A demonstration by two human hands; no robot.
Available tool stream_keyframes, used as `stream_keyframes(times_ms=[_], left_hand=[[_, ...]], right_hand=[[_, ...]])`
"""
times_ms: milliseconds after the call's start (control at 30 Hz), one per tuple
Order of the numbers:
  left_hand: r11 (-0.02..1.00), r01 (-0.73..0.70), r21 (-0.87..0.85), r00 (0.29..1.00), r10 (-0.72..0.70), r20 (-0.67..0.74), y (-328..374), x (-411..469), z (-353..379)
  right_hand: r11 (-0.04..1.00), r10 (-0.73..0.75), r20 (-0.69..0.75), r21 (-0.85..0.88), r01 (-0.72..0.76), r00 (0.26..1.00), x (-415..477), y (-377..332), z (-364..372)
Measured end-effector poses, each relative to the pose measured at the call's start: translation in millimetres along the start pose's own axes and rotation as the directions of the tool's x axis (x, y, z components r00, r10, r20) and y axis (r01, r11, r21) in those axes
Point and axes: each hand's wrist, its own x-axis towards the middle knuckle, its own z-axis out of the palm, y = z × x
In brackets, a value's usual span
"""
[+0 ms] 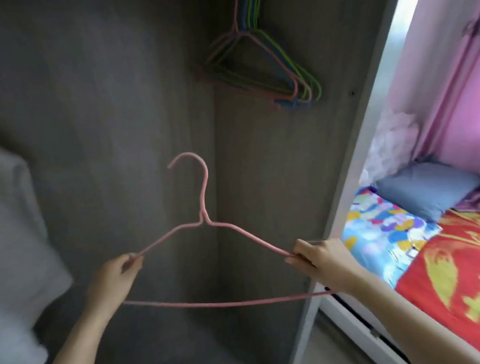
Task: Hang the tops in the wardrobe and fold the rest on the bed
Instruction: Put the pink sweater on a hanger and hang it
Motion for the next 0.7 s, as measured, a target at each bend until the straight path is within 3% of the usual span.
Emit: stream_keyframes(times_ms=[100, 167, 233, 400, 700], left_hand=[[0.990, 0.030, -0.136, 0.990, -0.011, 0.143, -20.4, -56.0, 27.8], [0.982, 0.080, -0.170, 0.971, -0.038, 0.235, -26.5, -90.4, 45.0], [0.975, 0.127, -0.181, 0.951, -0.068, 0.301, -34.0, -119.1, 60.4], [0.961, 0.201, -0.192, 0.889, -0.097, 0.447, -29.9, -173.5, 96.0], [0.966, 0.100, -0.238, 0.791, 0.068, 0.608, 81.5, -217.9, 207.4]], right_hand=[[0.967, 0.246, 0.130, 0.039, -0.253, 0.960, -79.4, -20.7, 24.0], [0.879, 0.447, 0.212, 0.078, -0.471, 0.869, -124.4, -34.5, 28.7], [0.789, 0.558, 0.278, 0.113, -0.604, 0.782, -163.4, -45.7, 29.5], [0.678, 0.656, 0.414, 0.046, -0.734, 0.632, -242.8, -65.7, 3.2], [0.329, 0.888, 0.344, -0.015, -0.944, 0.304, -377.4, -3.6, -54.4]])
